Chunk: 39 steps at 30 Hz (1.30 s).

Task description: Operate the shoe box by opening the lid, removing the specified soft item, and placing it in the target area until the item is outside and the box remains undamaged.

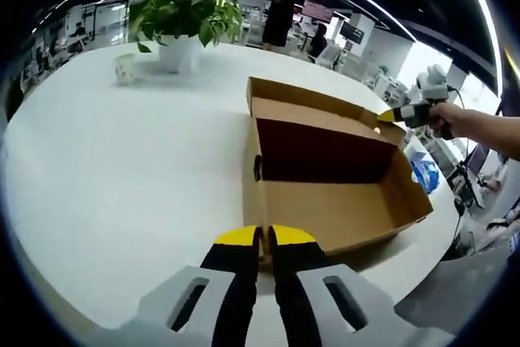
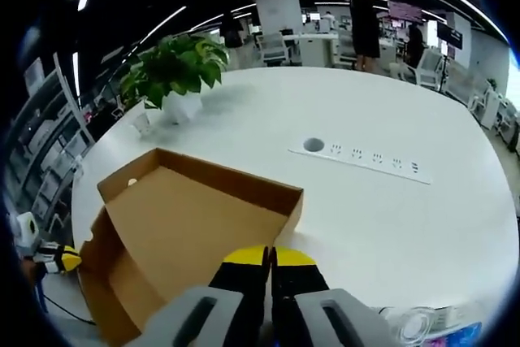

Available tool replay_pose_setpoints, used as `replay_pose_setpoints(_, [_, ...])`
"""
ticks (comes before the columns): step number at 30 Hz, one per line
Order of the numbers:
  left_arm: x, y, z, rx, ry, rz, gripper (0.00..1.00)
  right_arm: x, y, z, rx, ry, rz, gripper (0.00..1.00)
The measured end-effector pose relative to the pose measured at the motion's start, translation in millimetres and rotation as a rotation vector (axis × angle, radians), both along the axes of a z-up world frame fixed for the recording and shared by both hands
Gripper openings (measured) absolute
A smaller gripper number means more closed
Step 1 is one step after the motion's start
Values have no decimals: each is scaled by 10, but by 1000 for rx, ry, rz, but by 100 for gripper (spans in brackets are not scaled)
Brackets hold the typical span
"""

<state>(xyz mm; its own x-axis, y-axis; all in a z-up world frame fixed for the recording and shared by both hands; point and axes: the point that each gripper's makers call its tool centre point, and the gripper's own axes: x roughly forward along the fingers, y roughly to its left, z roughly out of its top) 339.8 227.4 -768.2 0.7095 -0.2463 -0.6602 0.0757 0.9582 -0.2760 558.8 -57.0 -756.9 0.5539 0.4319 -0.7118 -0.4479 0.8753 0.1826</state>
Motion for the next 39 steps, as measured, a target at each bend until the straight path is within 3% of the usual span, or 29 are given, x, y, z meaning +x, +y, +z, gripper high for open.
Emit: replay_pose_setpoints(39, [13, 16, -10, -1, -1, 15, 2, -131, 33, 433, 70, -166, 31, 0])
